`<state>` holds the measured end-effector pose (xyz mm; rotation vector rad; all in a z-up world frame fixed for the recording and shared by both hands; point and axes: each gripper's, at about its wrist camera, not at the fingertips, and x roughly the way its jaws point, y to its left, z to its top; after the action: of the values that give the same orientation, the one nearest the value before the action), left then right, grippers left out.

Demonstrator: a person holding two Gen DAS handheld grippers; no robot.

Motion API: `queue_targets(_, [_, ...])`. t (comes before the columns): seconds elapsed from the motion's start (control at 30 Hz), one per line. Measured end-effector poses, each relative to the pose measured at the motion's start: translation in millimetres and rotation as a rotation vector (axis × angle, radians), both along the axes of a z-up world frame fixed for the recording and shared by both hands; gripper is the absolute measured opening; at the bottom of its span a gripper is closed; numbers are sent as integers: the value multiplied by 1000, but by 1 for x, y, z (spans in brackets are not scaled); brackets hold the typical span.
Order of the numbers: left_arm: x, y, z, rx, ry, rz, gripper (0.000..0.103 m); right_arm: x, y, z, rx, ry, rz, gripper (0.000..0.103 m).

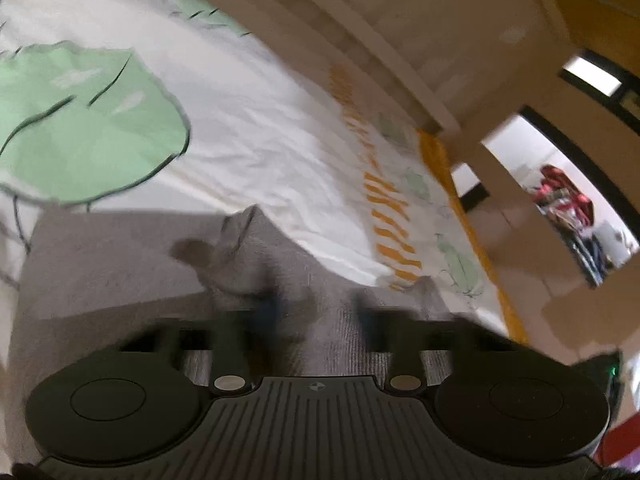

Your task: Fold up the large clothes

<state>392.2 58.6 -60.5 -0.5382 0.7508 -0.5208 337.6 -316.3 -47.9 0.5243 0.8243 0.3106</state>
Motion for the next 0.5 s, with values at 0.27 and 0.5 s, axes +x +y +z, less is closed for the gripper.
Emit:
queue_targets(0.27, [-20, 1, 21, 86, -109, 2, 7, -21, 30, 48, -7, -402, 197, 13])
queue_targets(0.5, [-21, 10, 11, 143, -67, 46, 6, -1, -16, -6, -224, -64, -48, 25])
